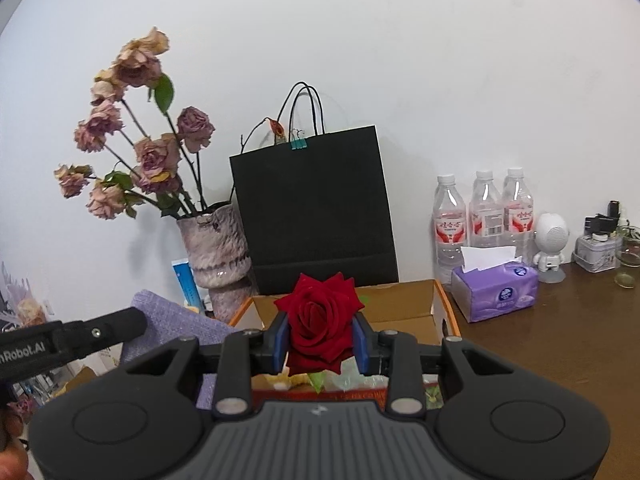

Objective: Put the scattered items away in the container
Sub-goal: 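Carry the pouch with the left gripper while the right gripper carries the rose over the box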

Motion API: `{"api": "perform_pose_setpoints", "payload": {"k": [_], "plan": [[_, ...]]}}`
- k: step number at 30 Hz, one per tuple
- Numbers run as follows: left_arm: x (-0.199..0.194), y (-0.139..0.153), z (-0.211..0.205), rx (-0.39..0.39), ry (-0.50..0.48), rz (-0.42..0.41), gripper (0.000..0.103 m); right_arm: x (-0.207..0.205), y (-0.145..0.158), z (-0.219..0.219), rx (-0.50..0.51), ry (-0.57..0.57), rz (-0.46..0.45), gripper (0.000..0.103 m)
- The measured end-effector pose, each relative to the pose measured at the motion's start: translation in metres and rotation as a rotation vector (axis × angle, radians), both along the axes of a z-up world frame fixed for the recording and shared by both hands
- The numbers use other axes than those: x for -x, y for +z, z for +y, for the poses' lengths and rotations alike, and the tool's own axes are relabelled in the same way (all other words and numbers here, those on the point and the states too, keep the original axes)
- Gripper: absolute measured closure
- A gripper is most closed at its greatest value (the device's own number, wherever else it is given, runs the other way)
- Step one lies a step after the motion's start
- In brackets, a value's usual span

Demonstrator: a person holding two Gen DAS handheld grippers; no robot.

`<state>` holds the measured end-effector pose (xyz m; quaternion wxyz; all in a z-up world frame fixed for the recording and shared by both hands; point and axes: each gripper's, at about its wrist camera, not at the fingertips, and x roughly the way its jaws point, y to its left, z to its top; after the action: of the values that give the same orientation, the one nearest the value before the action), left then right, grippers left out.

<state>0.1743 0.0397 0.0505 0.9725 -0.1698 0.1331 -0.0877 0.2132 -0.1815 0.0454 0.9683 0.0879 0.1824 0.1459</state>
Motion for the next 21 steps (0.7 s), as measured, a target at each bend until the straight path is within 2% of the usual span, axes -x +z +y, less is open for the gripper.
{"api": "perform_pose_setpoints", "payload": {"k": [8, 14, 21], "plan": [[-0.049, -0.01, -0.002, 0.018, 0.016, 0.0, 0.098, -0.053, -0.008, -0.001, -0.052, 0.002, 0.014, 0.072], [-0.086, -0.024, -0.007, 0.062, -0.023, 0.027, 0.098, -0.086, -0.014, 0.003, -0.015, -0.001, 0.018, 0.072], [-0.121, -0.028, -0.01, 0.03, -0.009, 0.022, 0.098, -0.12, -0.023, 0.004, 0.014, -0.032, 0.04, 0.072]]}}
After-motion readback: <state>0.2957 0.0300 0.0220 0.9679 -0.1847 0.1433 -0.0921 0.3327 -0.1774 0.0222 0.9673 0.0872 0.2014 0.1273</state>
